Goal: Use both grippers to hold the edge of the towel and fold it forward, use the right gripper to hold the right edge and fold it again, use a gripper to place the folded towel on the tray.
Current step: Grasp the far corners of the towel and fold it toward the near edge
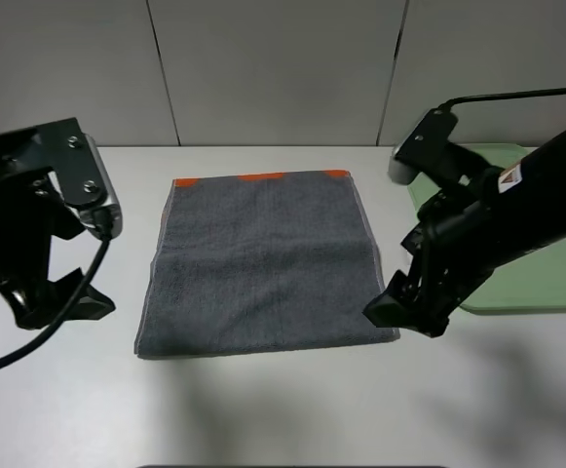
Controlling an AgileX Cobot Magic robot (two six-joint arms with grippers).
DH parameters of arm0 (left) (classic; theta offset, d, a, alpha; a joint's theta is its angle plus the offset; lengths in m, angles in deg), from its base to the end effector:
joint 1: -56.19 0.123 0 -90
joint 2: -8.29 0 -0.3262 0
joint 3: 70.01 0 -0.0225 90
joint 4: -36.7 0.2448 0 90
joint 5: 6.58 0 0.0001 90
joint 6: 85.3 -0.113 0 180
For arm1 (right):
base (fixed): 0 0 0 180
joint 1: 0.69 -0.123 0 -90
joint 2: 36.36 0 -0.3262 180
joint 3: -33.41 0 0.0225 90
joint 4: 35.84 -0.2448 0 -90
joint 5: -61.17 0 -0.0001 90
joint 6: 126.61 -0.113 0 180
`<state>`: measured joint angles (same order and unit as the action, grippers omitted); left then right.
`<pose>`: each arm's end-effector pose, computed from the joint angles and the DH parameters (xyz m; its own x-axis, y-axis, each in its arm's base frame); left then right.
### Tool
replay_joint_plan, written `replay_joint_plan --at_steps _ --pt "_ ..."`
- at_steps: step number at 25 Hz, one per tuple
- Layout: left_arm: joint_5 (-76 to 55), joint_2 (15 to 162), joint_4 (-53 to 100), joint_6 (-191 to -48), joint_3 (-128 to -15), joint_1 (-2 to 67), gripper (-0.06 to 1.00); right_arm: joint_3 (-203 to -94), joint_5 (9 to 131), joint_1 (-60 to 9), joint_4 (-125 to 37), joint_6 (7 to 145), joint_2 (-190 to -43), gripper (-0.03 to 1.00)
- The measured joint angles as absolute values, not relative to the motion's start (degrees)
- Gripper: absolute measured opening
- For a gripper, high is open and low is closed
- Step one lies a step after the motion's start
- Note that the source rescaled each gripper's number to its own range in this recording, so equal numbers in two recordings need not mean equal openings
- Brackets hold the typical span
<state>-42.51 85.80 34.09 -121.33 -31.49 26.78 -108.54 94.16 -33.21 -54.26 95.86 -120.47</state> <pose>0.1835 -0.1069 0.2545 -0.3579 0.8420 -0.4036 0.8454 0.4758 0.2430 0.1875 0.1427 0.2363 -0.4066 -0.7871 -0.4638 -0.8714 0.4866 -0.0619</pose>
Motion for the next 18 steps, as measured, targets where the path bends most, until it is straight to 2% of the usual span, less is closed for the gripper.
replay_joint_plan --at_steps 7,18 --pt "-36.91 96.51 33.33 -129.83 -31.49 22.15 0.92 -108.54 91.57 -40.19 -47.57 97.54 -127.79 1.0" --pt "-29.45 108.81 32.53 -140.51 -31.54 21.51 0.92 -108.54 84.14 -41.17 -34.89 97.64 -134.98 1.0"
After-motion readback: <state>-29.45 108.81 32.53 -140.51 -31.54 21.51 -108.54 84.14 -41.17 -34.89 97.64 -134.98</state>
